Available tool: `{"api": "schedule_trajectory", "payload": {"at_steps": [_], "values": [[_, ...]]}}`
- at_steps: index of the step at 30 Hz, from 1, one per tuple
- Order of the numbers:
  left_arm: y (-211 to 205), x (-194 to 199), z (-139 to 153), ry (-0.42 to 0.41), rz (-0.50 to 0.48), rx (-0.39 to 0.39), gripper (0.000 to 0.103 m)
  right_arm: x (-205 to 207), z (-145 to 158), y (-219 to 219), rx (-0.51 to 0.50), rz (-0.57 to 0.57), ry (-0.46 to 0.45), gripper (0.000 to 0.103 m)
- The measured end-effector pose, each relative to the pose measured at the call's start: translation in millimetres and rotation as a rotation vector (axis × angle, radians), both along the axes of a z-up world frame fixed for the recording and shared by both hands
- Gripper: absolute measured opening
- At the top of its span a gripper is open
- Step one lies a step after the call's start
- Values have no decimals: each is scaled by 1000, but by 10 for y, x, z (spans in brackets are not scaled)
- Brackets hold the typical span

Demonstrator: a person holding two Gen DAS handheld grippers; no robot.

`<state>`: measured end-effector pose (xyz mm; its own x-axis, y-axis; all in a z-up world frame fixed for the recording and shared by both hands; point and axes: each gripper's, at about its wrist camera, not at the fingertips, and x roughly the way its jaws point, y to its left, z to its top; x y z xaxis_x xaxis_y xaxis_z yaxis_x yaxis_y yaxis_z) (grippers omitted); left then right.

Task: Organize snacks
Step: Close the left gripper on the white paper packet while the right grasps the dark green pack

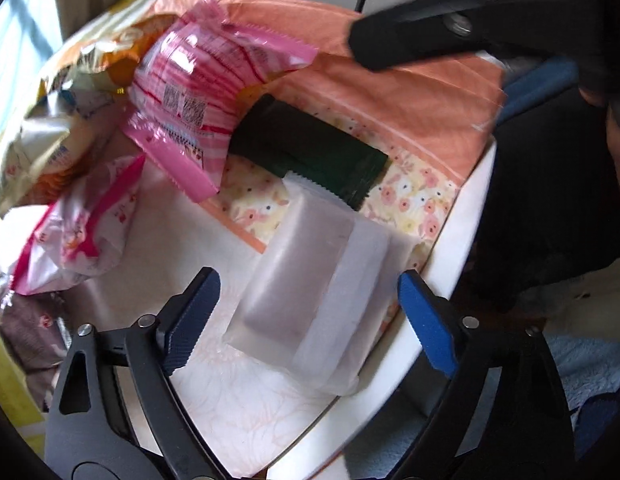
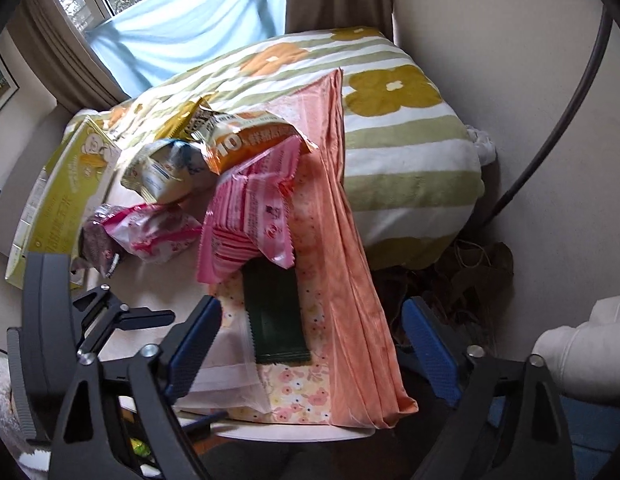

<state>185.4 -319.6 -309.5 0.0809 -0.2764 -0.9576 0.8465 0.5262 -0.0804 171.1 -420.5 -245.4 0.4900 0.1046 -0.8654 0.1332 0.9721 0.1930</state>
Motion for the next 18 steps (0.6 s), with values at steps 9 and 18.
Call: {"api": "schedule_trajectory", "payload": {"at_steps": [9,18], "values": [[44,60,-29,68,-31,-33,72,10,-42,90,-43,13,6,82],[330,176,38,79,49,-29,69,110,-63,278,-90,45,1,78]]}}
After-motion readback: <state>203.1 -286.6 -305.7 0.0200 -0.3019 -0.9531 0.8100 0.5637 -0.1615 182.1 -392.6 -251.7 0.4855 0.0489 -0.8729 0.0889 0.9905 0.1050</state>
